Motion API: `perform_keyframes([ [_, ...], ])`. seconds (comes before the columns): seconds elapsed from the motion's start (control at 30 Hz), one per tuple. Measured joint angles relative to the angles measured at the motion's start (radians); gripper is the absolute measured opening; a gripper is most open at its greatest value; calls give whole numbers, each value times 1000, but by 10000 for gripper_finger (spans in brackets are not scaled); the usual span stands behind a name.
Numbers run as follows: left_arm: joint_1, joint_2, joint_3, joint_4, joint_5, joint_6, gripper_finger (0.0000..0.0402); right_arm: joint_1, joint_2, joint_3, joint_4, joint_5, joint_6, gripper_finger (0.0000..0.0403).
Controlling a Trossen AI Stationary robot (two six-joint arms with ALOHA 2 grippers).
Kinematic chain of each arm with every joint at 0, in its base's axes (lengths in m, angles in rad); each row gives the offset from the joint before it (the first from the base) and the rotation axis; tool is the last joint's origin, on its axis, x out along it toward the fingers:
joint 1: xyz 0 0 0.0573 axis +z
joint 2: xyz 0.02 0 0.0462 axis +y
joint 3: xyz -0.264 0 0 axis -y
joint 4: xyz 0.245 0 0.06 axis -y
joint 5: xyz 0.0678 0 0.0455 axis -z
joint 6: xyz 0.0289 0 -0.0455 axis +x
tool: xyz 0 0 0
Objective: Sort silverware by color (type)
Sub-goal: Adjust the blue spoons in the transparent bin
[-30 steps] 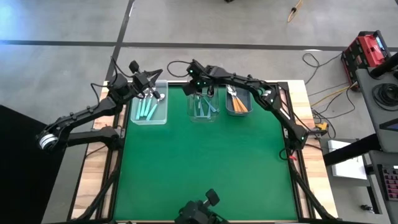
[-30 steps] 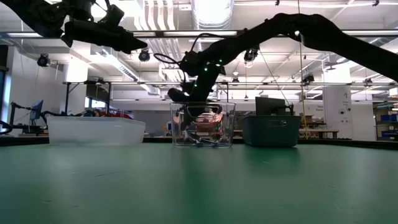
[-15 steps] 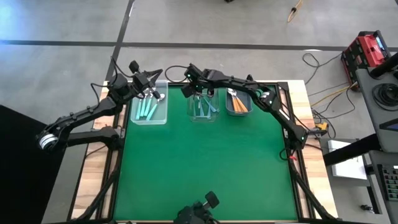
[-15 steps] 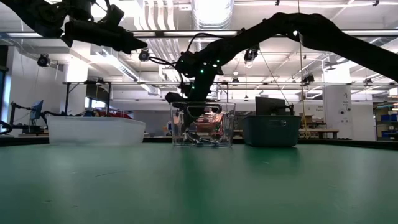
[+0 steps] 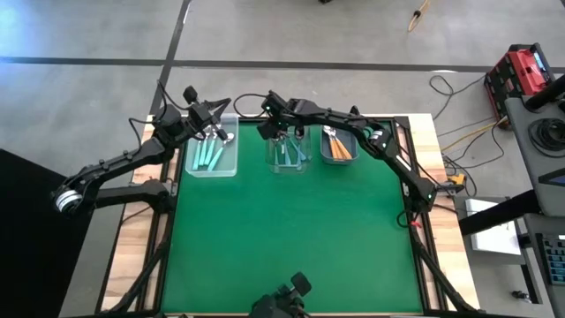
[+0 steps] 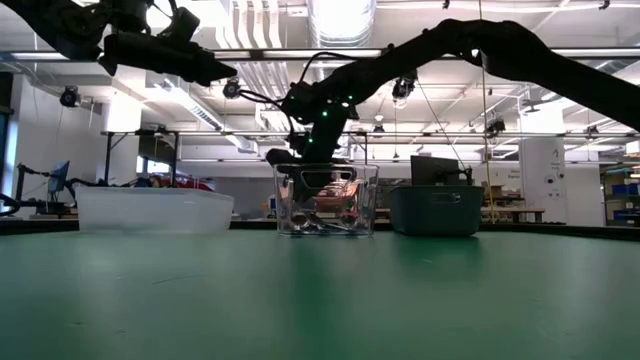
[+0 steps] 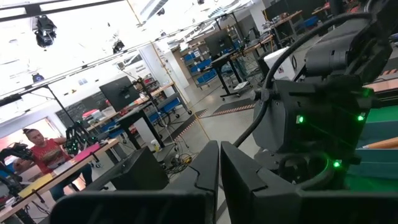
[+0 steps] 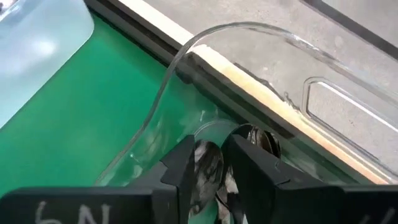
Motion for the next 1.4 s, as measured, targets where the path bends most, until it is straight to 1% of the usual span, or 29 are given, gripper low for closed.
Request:
perform_keyframes([
  [0.07, 0, 0, 0, 0, 0, 0, 0, 2, -14, -1, -12, -10, -13, 97],
  [0.17, 0, 0, 0, 0, 0, 0, 0, 2, -42, 9, -81, -79, -31, 91],
  [0.23, 0, 0, 0, 0, 0, 0, 0, 2, -47, 26, -157, -103, -40, 82],
  [0.33, 0, 0, 0, 0, 0, 0, 0, 2, -48, 43, -262, -107, -62, 60],
  [0.4, 0, 0, 0, 0, 0, 0, 0, 0, -48, 38, -274, -112, -65, 40],
  [0.47, 0, 0, 0, 0, 0, 0, 0, 0, -46, 20, -270, -138, -76, 19],
  [0.53, 0, 0, 0, 0, 0, 0, 0, 0, -38, -3, -243, -150, -86, 12],
  [0.83, 0, 0, 0, 0, 0, 0, 0, 2, -8, -44, -205, -150, -65, 9],
  [0.9, 0, 0, 0, 0, 0, 0, 0, 2, -7, -57, -204, -130, -60, 9],
  [1.03, 0, 0, 0, 0, 0, 0, 0, 2, -8, -76, -200, -121, -52, 9],
  [1.4, 0, 0, 0, 0, 0, 3, 0, 2, -8, -81, -198, -144, -49, 9],
])
